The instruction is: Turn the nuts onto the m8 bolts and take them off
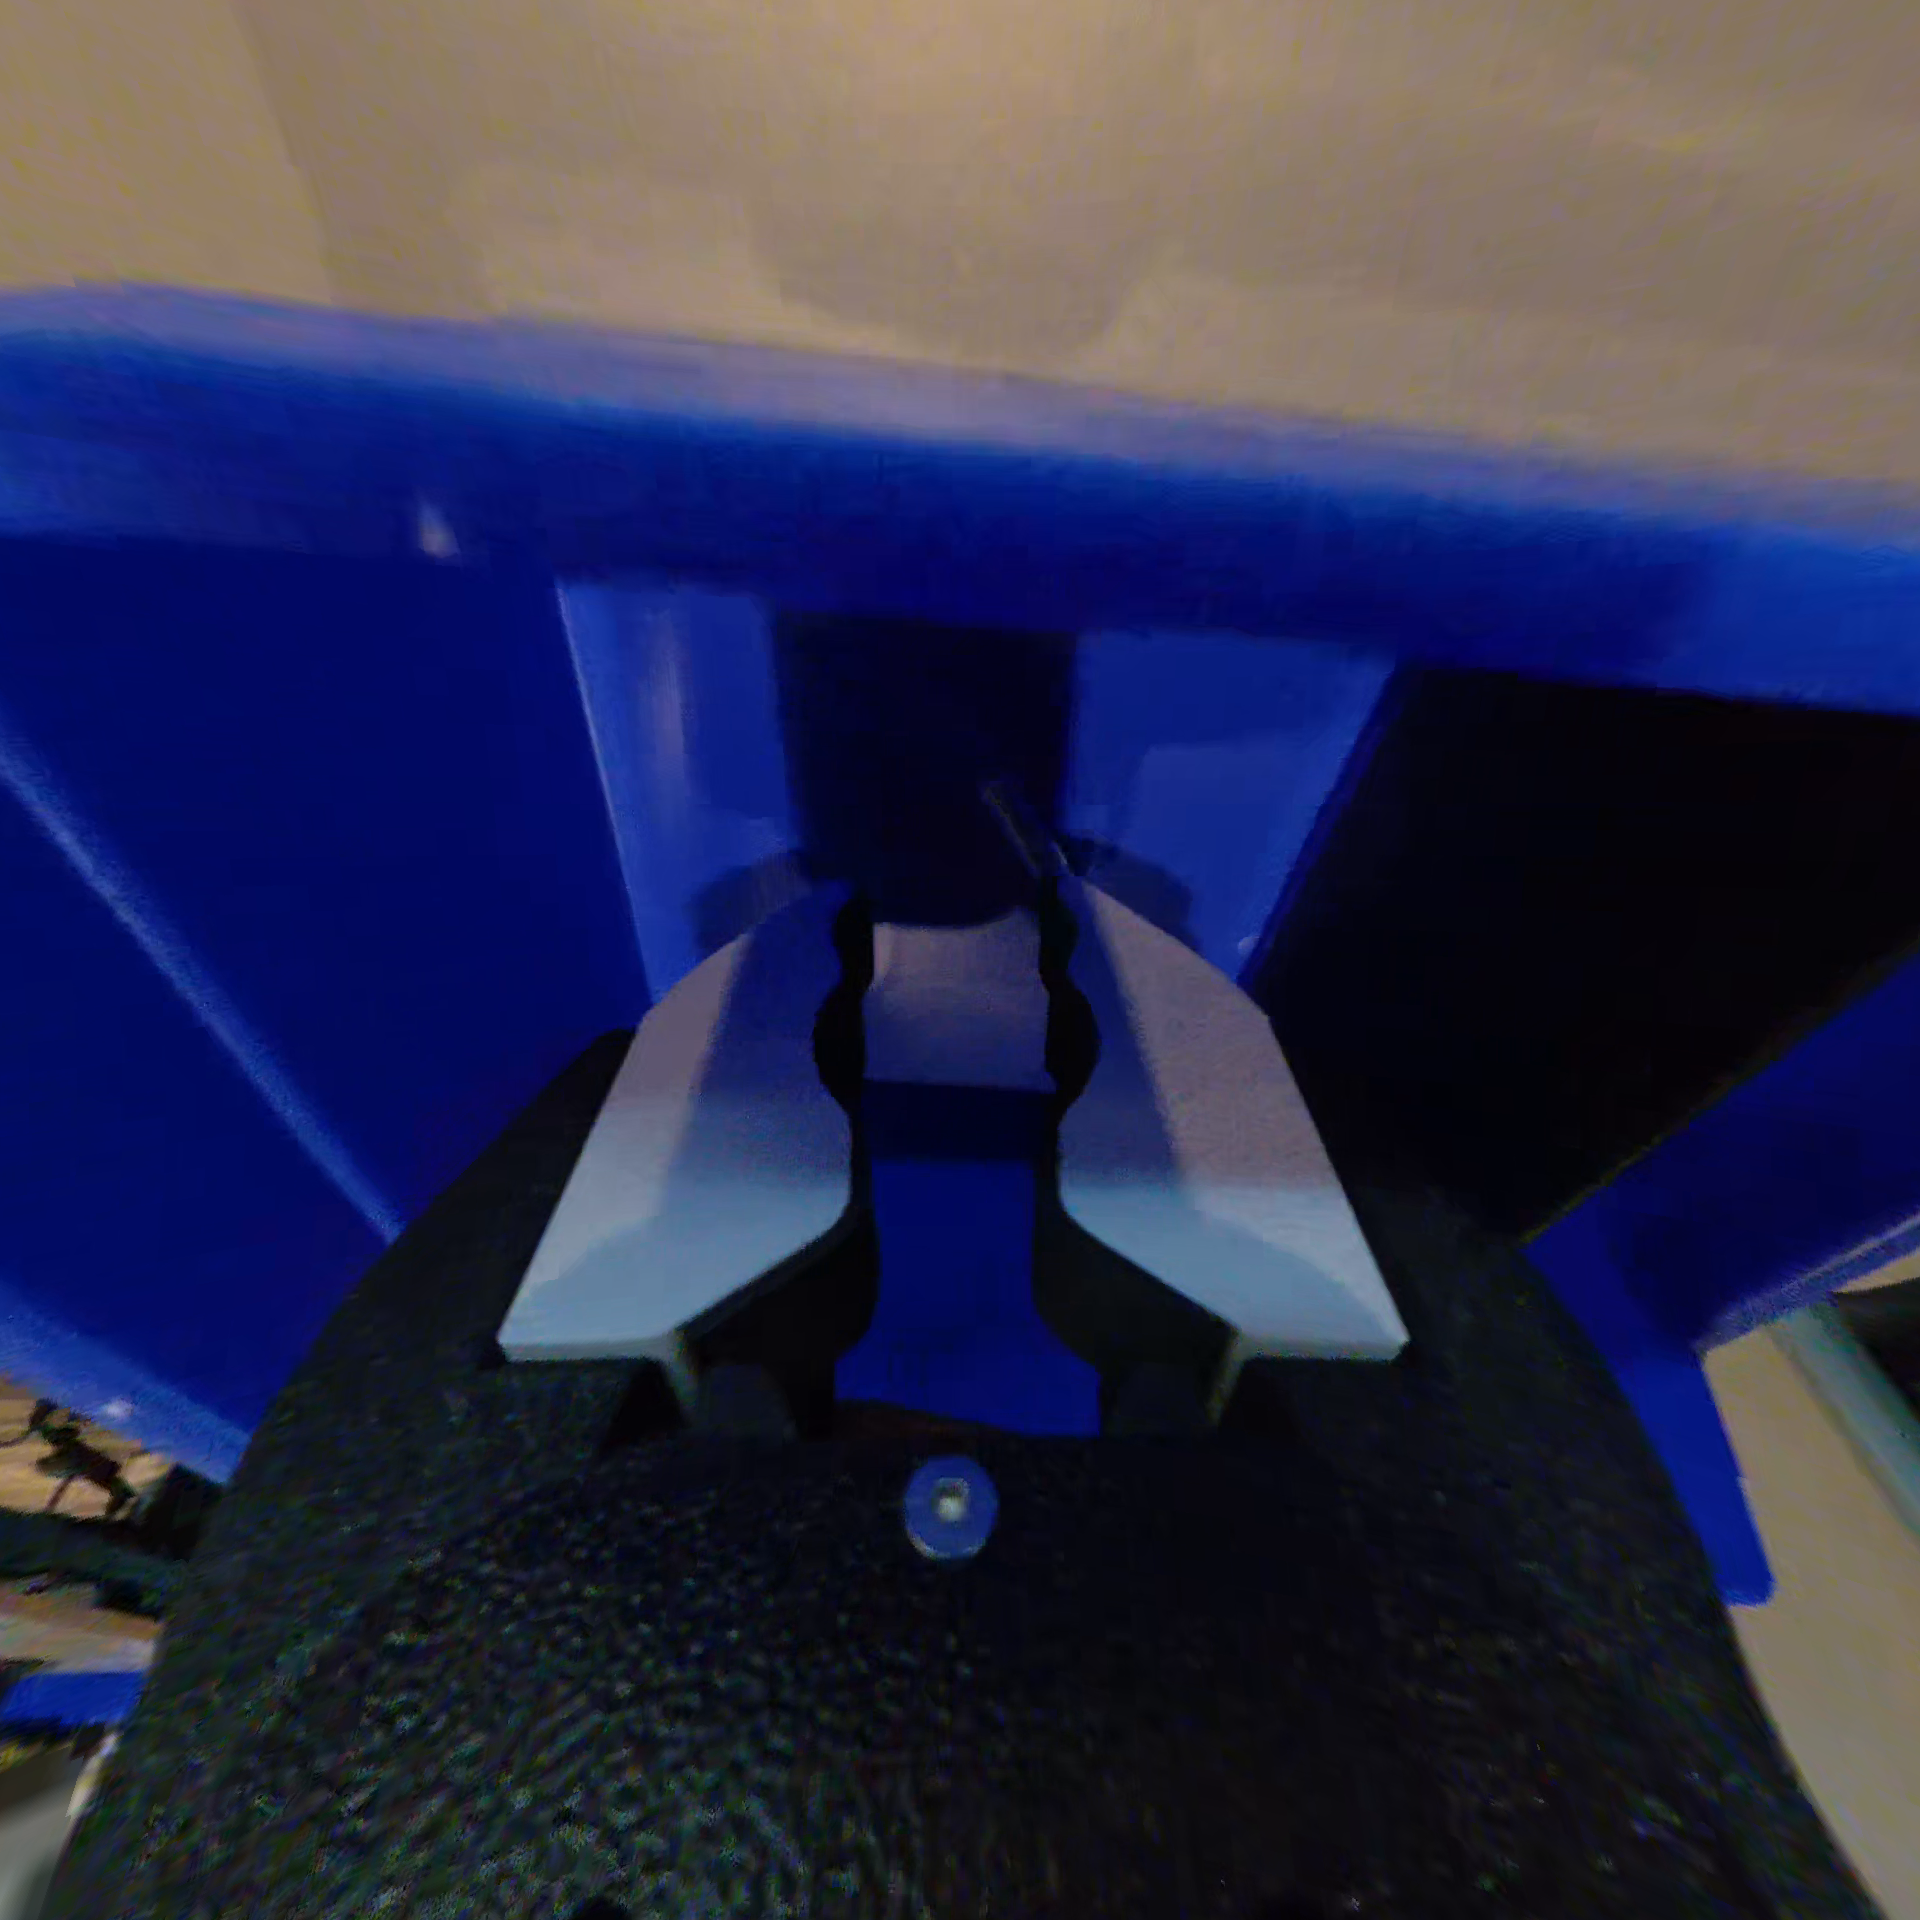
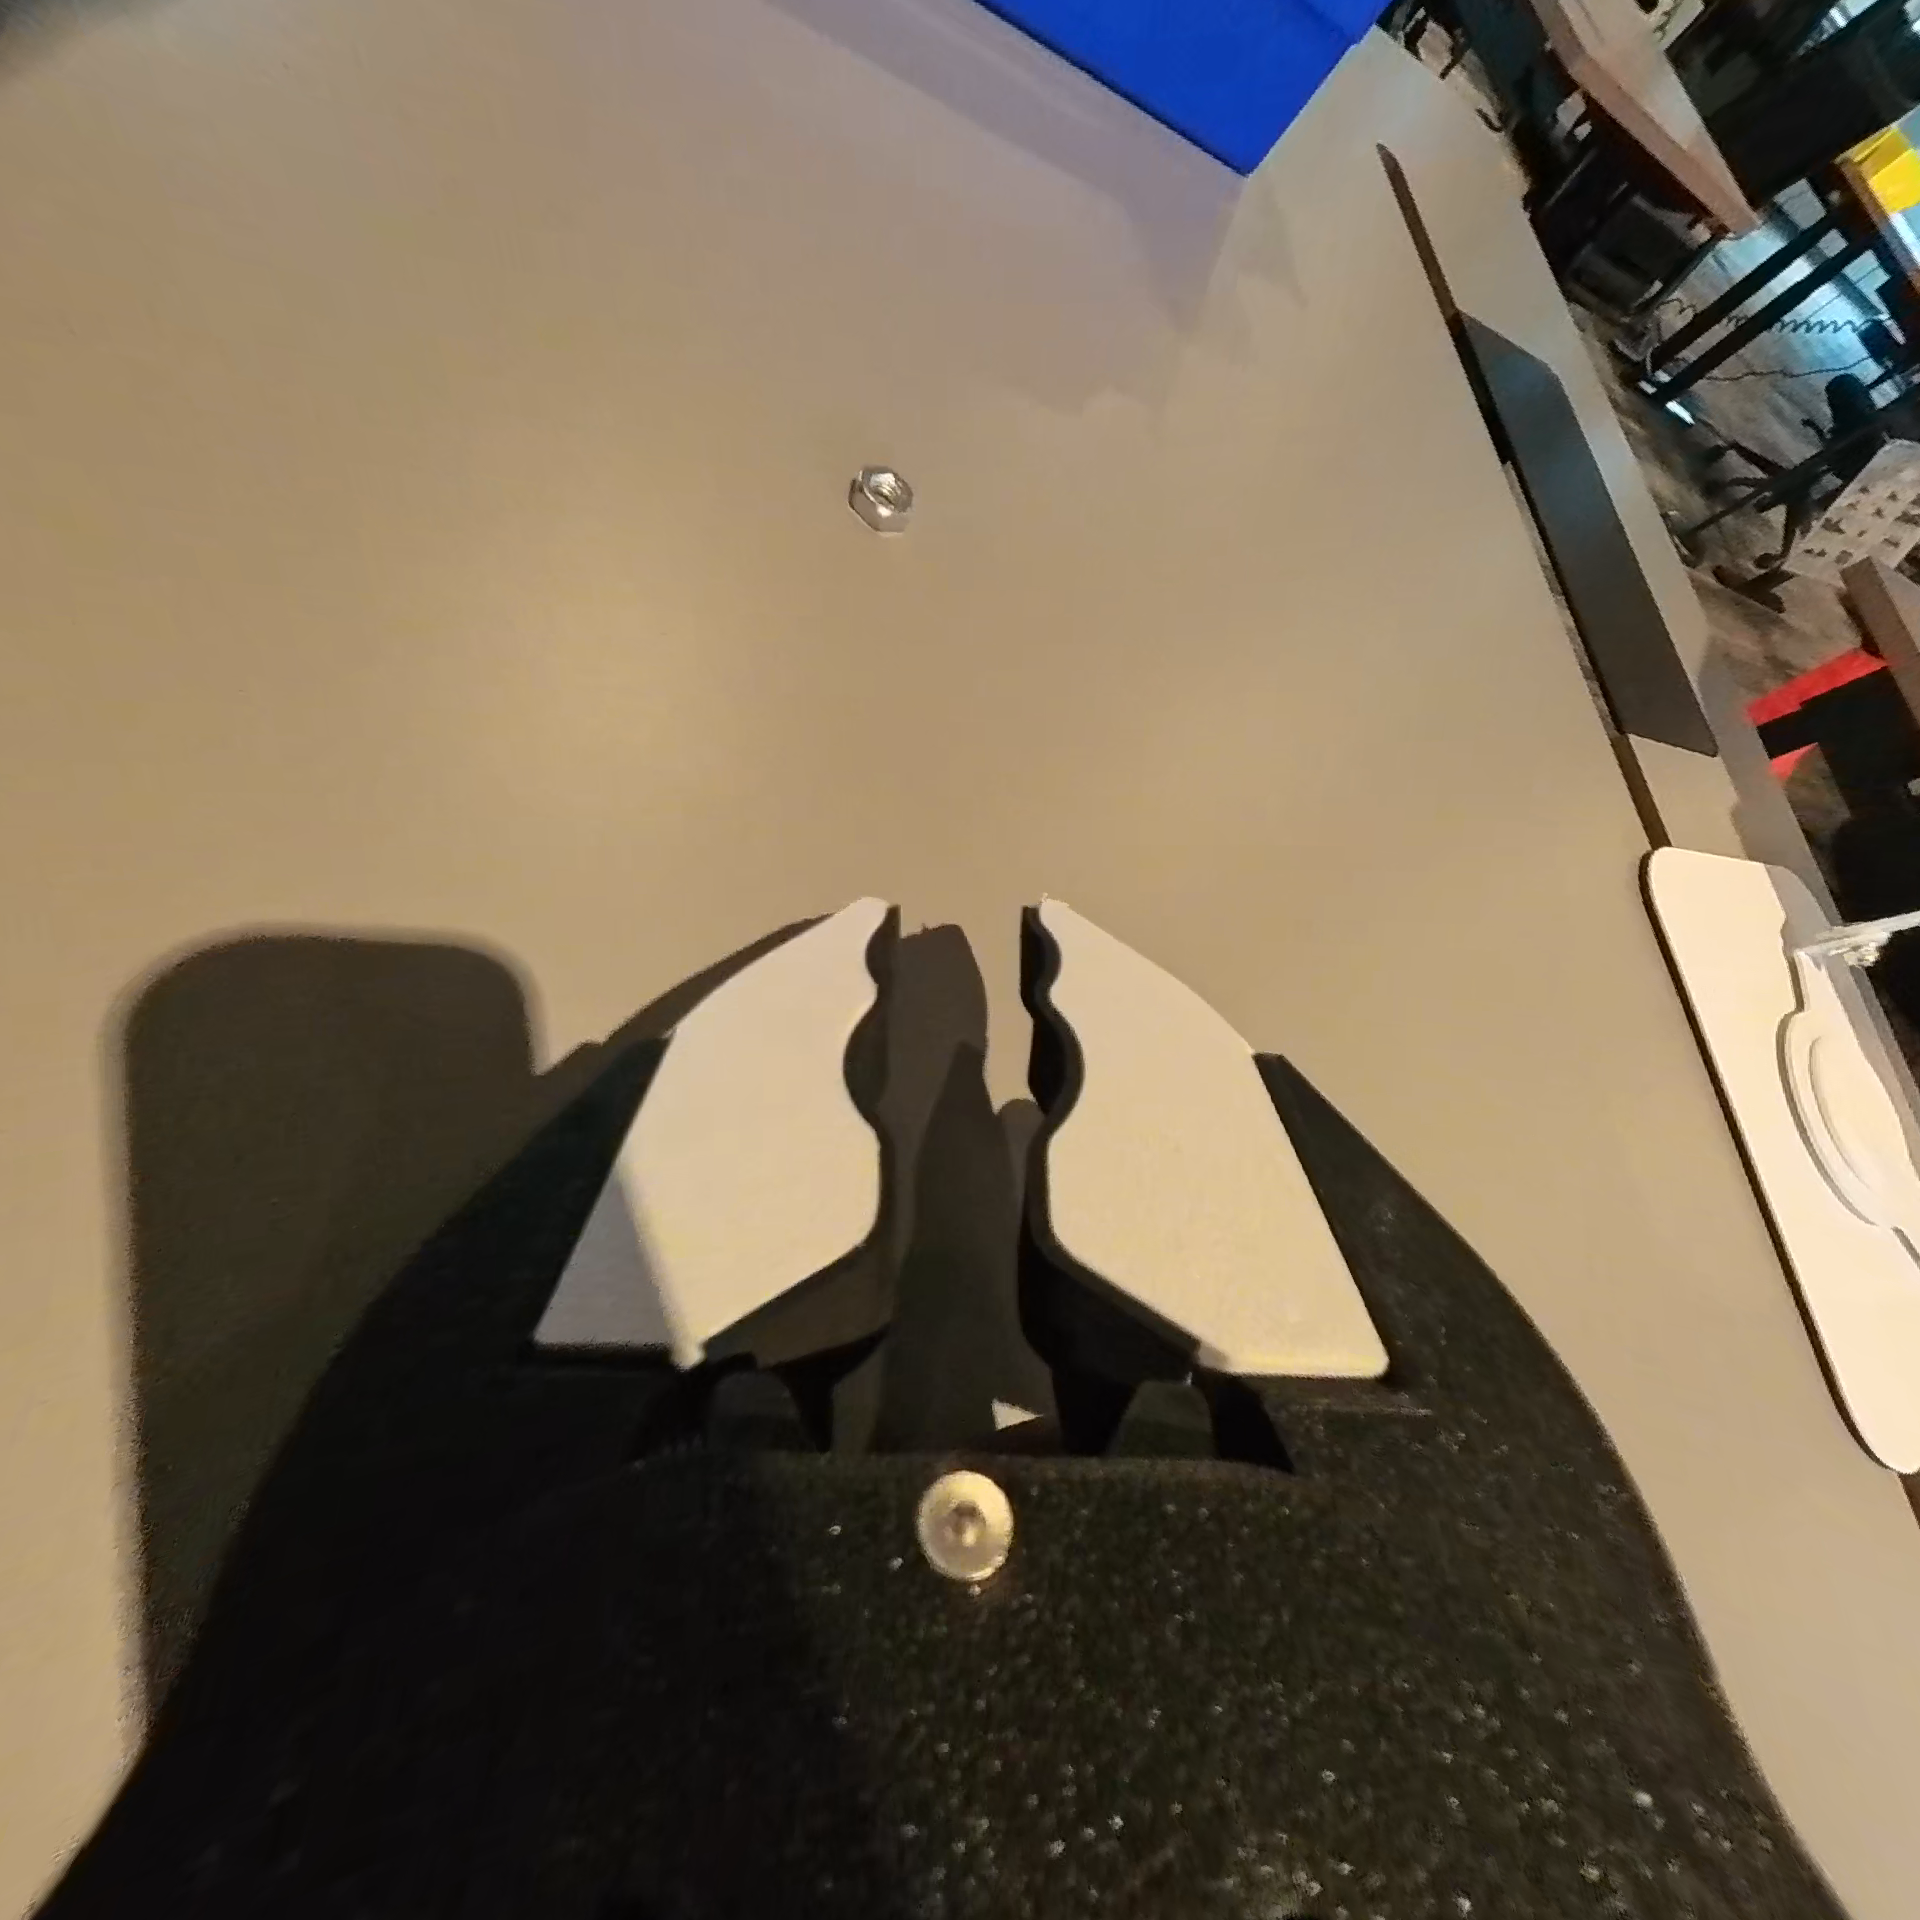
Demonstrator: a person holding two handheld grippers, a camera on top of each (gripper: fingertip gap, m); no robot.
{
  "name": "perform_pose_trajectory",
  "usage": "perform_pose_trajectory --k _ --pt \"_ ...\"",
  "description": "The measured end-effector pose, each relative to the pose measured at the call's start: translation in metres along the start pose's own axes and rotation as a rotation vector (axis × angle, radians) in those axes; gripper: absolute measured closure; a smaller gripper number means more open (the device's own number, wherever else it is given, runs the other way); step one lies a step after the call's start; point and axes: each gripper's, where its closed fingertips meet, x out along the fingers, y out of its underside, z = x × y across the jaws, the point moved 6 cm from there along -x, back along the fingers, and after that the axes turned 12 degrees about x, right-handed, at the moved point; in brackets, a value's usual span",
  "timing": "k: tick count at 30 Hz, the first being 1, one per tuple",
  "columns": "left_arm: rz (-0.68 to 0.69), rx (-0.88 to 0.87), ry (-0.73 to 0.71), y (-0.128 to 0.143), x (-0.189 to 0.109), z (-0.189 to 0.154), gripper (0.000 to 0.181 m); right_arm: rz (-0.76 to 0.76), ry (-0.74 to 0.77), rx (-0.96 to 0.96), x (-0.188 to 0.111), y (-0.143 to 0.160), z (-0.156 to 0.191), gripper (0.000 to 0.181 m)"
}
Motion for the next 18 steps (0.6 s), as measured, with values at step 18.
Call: perform_pose_trajectory --k 18 --pt "0.046 -0.222 0.065 -0.006 0.013 -0.002 0.155 -0.032 0.048 -0.074 -0.003 0.000 0.005 0.160"
